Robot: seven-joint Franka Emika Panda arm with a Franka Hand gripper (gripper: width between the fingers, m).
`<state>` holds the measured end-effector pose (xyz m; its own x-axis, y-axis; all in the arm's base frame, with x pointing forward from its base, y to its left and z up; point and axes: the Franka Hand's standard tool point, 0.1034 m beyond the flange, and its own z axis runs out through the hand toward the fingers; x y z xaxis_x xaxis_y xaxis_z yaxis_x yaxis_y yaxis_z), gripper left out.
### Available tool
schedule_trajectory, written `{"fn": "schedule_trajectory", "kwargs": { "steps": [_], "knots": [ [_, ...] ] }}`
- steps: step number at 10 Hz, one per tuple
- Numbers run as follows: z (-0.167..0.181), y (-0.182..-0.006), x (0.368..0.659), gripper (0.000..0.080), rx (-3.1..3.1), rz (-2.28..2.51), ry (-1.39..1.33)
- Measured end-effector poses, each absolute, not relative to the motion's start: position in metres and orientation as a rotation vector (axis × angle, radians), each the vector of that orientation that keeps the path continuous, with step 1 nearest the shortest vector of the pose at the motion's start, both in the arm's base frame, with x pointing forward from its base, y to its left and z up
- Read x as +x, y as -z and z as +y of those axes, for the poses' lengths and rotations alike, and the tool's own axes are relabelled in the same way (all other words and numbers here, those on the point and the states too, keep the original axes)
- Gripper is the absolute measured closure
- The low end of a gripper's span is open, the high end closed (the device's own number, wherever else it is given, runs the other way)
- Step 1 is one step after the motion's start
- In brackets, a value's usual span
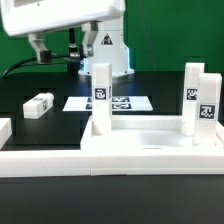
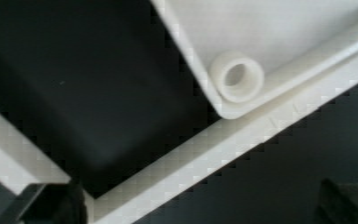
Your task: Assemble desk
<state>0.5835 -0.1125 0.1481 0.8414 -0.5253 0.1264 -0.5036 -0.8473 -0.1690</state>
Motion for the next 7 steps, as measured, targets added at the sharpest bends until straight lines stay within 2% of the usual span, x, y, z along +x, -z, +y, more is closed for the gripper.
{"fn": "schedule_trajectory", "kwargs": {
  "steps": [3,4,7],
  "knots": [
    [-0.111,-0.145,0.581,0.0151,-2.893,0.794,0.224],
    [-0.116,-0.139,0.577,0.0151,-2.904,0.773,0.213],
    [-0.161,-0.105,0.527,0.0151,-2.891,0.698,-0.105]
  ]
}}
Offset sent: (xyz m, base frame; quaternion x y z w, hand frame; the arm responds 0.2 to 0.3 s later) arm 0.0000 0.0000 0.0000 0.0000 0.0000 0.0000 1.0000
